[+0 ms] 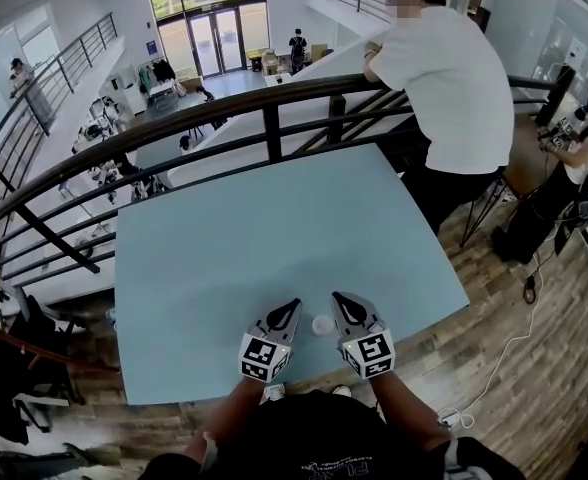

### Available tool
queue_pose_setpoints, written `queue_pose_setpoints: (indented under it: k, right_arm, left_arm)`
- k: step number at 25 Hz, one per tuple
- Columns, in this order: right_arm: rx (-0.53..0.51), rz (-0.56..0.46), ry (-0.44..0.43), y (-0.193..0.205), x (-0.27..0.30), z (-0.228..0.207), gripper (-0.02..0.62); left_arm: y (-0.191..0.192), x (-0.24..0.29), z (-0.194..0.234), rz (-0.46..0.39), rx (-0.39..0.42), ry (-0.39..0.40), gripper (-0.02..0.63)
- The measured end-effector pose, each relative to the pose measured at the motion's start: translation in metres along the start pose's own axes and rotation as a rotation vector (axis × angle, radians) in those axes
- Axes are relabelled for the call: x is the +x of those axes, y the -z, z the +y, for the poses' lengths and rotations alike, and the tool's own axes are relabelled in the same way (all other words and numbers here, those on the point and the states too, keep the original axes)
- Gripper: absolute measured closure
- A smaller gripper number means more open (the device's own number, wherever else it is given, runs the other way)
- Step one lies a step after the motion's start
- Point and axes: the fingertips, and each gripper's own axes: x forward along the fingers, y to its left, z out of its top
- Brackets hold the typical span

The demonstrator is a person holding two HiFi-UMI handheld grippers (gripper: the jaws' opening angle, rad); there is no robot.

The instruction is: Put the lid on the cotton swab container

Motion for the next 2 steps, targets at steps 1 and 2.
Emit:
queue_pose_setpoints:
  k: [1, 2]
  right_arm:
    - [0.003, 0.0, 0.001, 0.0011, -0.0004, 0.0003, 0.577]
    - [0.006, 0.001, 0.003, 0.0023, -0.0007, 0.0006, 0.577]
  left_arm:
    - [0.0008, -0.0012, 0.0009, 0.002, 0.0, -0.003, 0.594]
    - [0.0016, -0.0023, 0.0019, 0.004, 0.0, -0.006, 0.594]
